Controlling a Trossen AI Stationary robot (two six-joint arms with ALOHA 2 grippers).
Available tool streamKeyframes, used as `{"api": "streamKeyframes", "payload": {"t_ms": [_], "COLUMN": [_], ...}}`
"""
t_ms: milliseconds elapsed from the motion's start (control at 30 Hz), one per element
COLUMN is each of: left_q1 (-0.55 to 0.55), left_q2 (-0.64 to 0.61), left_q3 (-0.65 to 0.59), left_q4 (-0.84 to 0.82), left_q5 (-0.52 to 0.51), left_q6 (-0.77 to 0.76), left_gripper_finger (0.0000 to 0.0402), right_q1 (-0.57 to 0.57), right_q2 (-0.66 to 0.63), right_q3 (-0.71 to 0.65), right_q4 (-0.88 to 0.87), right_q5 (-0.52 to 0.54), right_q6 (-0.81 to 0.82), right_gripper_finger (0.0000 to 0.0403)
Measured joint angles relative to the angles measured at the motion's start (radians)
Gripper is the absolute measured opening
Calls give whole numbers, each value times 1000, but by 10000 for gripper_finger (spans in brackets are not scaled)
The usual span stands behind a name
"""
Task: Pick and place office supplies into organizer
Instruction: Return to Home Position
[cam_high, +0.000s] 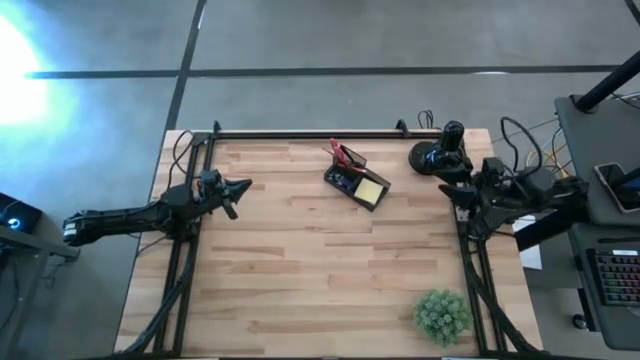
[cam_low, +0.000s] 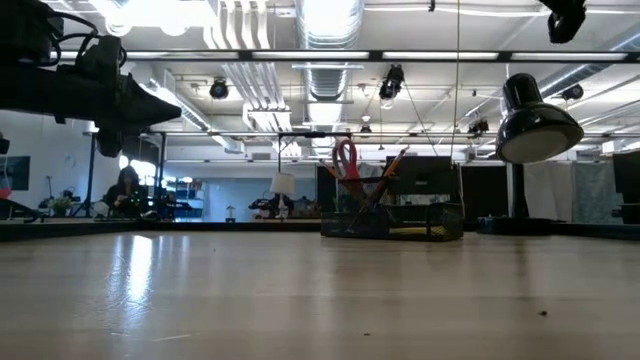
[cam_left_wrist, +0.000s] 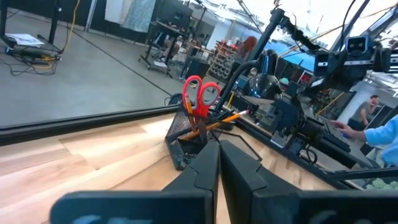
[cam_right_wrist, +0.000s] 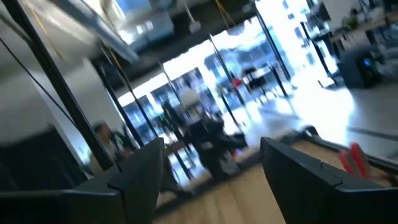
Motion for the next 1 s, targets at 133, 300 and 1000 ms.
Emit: {"api": "streamKeyframes", "payload": {"t_ms": [133, 300, 1000], "left_q1": [0, 0, 0], "left_q2": [2, 2, 6], "left_q3": [0, 0, 0], "left_q4": [1, 2, 2], "left_q5": [0, -1, -3], "left_q6": [0, 0, 0], "left_gripper_finger": [0, 0, 0], "right_q1": [-1, 52, 90], "right_q2": [-43, -69, 48], "right_q3": [-45, -88, -509], "right_q4": [78, 89, 166], "right_q5": [1, 33, 46], "right_q6": [0, 0, -5], "right_gripper_finger": [251, 256, 254]}}
